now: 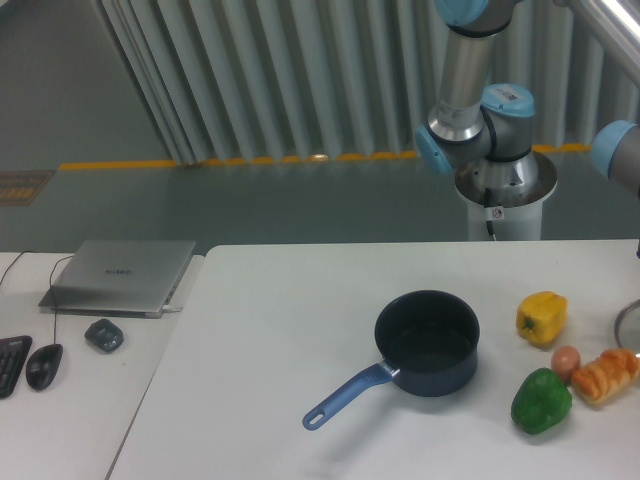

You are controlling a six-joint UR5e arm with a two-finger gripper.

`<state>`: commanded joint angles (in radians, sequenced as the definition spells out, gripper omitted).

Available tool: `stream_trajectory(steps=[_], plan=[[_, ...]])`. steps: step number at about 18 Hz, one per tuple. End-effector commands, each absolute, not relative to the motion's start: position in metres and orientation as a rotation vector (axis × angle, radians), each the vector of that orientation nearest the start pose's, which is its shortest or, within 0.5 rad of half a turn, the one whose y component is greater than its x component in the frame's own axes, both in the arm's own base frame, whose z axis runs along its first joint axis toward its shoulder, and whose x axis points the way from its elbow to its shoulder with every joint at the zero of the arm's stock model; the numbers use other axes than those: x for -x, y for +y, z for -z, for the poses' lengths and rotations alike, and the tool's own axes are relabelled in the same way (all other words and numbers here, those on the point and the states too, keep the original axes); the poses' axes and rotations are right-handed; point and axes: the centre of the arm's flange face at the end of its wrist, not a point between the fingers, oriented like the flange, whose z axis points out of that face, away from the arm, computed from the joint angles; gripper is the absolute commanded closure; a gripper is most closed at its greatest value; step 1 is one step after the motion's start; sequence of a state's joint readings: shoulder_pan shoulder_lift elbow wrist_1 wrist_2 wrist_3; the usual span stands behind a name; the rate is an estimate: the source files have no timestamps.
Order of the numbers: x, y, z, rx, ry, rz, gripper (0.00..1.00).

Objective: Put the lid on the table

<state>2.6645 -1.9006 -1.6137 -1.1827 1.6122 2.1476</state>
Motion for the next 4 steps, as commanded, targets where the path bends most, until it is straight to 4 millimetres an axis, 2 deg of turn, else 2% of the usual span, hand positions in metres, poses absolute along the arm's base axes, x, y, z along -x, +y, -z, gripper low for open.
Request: stream_trajectory(steps=[4], plan=[[0.4767,0.3991,-0.3317,2.749,1.606,-0.049,0.0]])
